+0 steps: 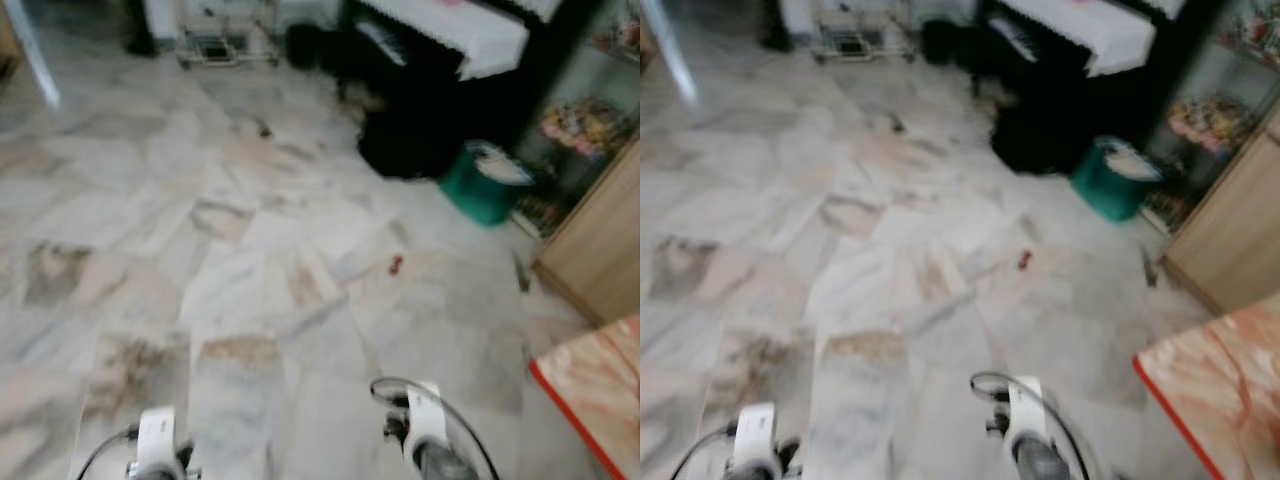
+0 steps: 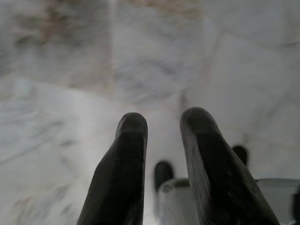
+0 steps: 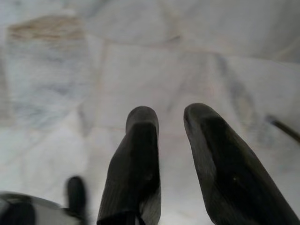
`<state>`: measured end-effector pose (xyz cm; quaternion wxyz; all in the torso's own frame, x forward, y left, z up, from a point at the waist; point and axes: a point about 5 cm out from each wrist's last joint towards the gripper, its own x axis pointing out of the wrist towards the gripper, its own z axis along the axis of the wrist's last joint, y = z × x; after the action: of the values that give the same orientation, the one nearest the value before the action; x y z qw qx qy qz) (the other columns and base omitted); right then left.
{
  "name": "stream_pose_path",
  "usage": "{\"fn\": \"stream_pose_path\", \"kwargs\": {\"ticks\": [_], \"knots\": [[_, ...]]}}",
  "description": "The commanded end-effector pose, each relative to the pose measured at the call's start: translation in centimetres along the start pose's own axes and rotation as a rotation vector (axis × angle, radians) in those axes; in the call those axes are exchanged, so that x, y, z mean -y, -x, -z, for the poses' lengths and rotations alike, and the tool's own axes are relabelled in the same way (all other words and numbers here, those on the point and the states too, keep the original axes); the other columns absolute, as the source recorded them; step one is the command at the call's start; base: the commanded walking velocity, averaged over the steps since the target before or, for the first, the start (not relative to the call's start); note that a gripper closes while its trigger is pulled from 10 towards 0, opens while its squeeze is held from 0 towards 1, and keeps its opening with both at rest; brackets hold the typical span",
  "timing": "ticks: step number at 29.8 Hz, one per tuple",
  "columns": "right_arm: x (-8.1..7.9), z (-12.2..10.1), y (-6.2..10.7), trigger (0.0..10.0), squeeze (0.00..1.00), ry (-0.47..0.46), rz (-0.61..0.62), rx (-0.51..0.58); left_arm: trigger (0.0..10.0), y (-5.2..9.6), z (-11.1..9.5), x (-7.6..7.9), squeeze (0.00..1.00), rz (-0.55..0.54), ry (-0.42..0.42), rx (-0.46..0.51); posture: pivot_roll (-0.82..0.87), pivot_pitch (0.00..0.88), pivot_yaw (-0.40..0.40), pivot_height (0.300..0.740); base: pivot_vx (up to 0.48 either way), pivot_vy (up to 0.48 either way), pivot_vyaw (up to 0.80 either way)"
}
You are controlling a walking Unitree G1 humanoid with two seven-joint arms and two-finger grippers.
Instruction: Setting the table
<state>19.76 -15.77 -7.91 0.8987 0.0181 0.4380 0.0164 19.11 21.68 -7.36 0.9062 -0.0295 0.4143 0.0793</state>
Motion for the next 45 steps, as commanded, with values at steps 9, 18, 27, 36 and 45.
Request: {"fn": "stream_pose_path", "kwargs": {"ticks": [9,18,27,36,45], "knots": [[-0.46,-0.59,-0.14,10.0,0.00,0.003,-0.010,0.016,10.0,0.28,0.99,-0.43,0.00,0.002,-0.015,-0.024,0.08,0.000,-0.082,0.740,0.000,0.000,-0.79],[-0.44,-0.59,-0.14,10.0,0.00,0.004,-0.004,0.016,10.0,0.33,1.07,-0.72,0.00,-0.010,-0.006,-0.026,0.08,0.000,-0.081,0.740,0.000,0.000,-0.79],[-0.44,-0.61,-0.14,10.0,0.00,0.005,0.000,0.018,10.0,0.31,1.00,-0.73,0.00,-0.012,-0.005,-0.024,0.08,0.000,-0.080,0.740,0.000,0.000,-0.79],[-0.30,-0.63,-0.13,10.0,0.00,0.011,0.004,0.018,10.0,0.29,0.96,-0.64,0.00,-0.015,0.003,-0.022,0.07,0.000,-0.083,0.740,0.000,0.000,-0.79],[-0.33,-0.64,-0.14,10.0,0.00,0.016,0.004,0.019,10.0,0.29,0.86,-0.83,0.00,-0.025,0.016,-0.018,0.06,0.000,-0.082,0.740,0.000,0.000,-0.79]]}}
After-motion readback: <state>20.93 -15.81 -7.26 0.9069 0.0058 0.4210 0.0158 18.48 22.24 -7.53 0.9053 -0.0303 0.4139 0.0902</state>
